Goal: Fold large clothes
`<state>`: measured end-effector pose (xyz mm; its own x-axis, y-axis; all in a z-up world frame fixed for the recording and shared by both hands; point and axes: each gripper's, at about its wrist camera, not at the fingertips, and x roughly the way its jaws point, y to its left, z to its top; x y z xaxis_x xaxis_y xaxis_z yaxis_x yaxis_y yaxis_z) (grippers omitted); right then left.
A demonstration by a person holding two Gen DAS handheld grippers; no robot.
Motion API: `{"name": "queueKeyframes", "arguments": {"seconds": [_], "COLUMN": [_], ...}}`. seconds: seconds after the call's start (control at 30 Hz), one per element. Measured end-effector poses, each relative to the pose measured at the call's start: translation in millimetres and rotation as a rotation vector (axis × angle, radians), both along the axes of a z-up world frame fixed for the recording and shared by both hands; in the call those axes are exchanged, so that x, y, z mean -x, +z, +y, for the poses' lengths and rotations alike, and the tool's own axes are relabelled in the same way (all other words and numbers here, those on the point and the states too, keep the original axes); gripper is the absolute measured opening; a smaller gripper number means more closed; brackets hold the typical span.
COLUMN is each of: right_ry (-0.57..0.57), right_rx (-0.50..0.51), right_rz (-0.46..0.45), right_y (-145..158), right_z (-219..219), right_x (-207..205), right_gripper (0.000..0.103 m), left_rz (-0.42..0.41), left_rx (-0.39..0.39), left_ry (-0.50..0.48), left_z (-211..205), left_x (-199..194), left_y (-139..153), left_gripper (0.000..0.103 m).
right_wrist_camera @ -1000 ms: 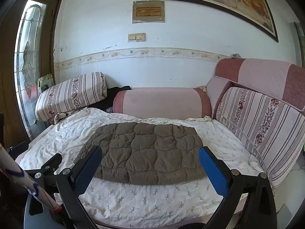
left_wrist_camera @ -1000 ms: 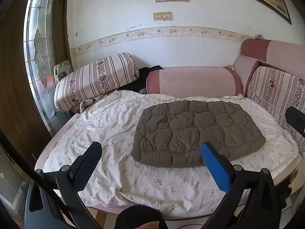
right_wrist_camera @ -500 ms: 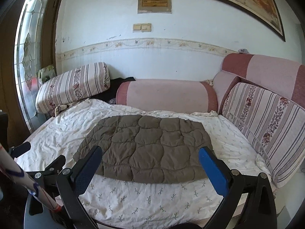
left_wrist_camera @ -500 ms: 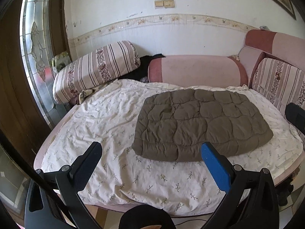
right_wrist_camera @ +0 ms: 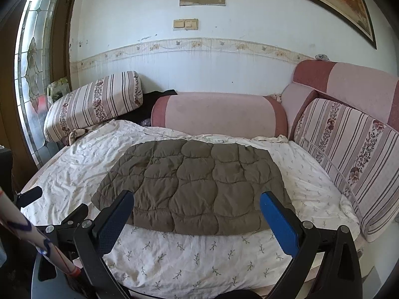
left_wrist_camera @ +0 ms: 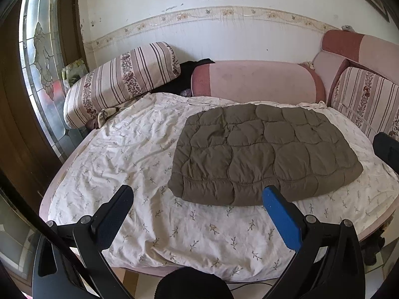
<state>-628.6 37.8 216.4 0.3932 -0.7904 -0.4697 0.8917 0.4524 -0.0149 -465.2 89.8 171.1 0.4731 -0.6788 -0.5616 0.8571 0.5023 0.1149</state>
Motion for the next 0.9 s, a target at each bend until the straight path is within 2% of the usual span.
{"name": "queueKeyframes", "arguments": {"seconds": [0.37, 0.9], "right_ry": [-0.01, -0.01], "right_rx": [-0.013, -0.016], "right_rz": [0.004, 0.015], "right_y": [-5, -12], "right_z": [-4, -3], "right_x": [-1, -1], "right_gripper": [0.103, 0.103], "left_rz": [0.009, 0.012], "left_rx": [-0.025, -0.022], "left_ry": [-0.017, -0.023], "left_z": [-7, -6], "left_x": [-1, 0], "left_y": [-9, -11], "left_gripper": [0.103, 0.103]}}
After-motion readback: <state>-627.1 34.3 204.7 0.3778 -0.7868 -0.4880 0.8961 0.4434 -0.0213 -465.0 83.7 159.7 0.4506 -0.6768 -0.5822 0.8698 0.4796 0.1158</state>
